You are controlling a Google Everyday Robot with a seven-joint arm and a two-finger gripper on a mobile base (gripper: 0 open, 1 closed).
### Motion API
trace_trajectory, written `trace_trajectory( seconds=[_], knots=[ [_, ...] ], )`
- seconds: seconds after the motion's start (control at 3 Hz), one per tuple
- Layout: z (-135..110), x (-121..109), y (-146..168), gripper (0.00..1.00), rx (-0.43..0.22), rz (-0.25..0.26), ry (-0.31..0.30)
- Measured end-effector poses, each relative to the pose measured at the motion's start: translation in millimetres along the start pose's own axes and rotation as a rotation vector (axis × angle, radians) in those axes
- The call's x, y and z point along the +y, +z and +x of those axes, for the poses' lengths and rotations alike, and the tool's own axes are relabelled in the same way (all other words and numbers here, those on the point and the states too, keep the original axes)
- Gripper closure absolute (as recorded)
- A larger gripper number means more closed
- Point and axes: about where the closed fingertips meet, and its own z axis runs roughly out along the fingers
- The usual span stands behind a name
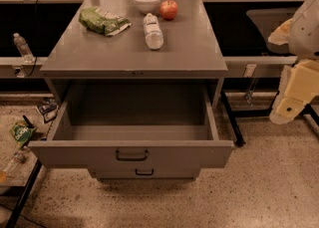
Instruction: Place blue plastic bottle into top drawer
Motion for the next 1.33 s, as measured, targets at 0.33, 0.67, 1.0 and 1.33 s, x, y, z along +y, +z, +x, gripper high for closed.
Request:
trace_trajectory(
  seconds=[0.33, 0.67, 1.0, 1.33],
  knots=[
    [0, 0, 0, 0.0, 0.0, 0.0, 0.0],
    [-24, -7, 19, 0.0, -0.107, -0.031, 0.044],
    [-63, -20, 66, 0.0, -0.334, -0.101, 0.187],
    [-95, -34, 85, 0.0, -0.524, -0.096, 0.275]
  ],
)
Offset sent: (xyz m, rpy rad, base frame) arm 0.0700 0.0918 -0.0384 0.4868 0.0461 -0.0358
